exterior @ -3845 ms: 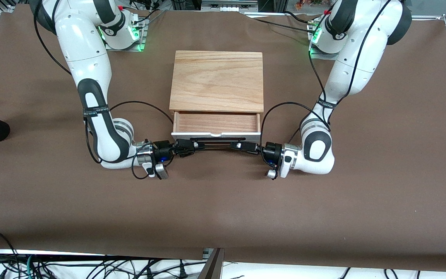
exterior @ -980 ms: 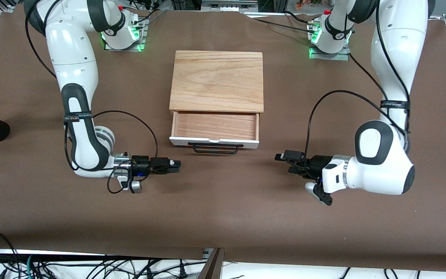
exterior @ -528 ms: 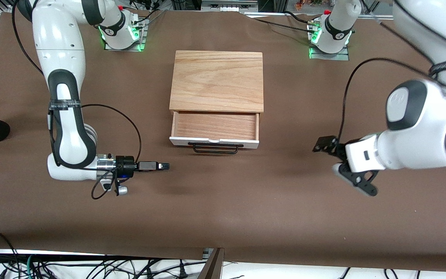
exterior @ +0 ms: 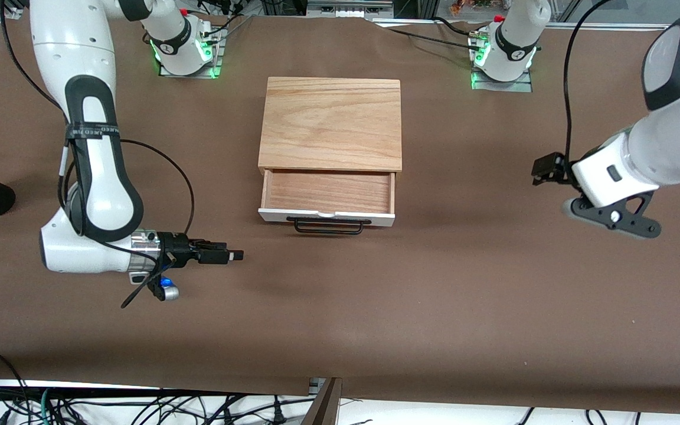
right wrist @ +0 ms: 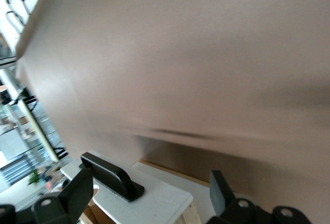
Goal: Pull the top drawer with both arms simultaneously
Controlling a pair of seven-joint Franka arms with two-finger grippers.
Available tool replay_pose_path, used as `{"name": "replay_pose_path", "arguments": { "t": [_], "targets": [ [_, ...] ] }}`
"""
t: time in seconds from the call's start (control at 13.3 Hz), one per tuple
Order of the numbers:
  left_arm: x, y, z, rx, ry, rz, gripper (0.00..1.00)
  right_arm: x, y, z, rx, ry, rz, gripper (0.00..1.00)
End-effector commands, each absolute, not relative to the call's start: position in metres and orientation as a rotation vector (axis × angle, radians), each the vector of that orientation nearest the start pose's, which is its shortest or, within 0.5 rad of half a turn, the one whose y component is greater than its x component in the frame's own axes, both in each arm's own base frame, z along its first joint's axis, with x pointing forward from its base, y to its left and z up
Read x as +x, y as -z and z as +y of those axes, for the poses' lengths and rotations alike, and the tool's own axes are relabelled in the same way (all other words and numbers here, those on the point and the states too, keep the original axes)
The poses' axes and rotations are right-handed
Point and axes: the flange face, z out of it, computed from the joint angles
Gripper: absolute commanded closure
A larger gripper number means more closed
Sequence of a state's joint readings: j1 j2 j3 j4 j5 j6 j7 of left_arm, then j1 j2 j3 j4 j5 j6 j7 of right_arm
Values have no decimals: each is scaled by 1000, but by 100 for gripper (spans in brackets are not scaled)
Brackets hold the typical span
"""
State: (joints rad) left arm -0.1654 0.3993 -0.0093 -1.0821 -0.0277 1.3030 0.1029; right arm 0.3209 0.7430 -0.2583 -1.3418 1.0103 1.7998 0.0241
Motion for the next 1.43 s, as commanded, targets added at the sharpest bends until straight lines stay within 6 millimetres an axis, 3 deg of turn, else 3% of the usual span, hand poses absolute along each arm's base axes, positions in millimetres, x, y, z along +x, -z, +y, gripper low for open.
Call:
{"name": "replay_pose_path", "arguments": {
  "t": [0.0, 0.08, 0.23, 0.38, 0.6, 0.83, 1.06, 1.36],
  "targets": [
    [594, -606, -95, -3096, -220, 382, 0, 706, -334, 150, -2490, -298, 331, 0],
    [583, -598, -75, -3108, -175, 330, 0, 703, -348, 139, -2606, -270, 276, 0],
    [554, -580, -66, -3115, -87, 306, 0, 699, -378, 113, -2819, -194, 179, 0],
    [537, -574, -64, -3114, -43, 309, 0, 693, -406, 83, -2933, -140, 151, 0],
    [533, -572, -53, -3114, -74, 287, 0, 676, -449, 38, -2987, -78, 181, 0],
    [534, -575, -58, -3113, -69, 294, 0, 647, -496, -5, -3048, -2, 222, 0],
    [535, -575, -55, -3114, -69, 282, 0, 626, -534, -20, -3161, 81, 179, 0],
    [537, -574, -54, -3114, -69, 282, 0, 595, -556, -13, -3161, 70, 140, 0]
  ]
}}
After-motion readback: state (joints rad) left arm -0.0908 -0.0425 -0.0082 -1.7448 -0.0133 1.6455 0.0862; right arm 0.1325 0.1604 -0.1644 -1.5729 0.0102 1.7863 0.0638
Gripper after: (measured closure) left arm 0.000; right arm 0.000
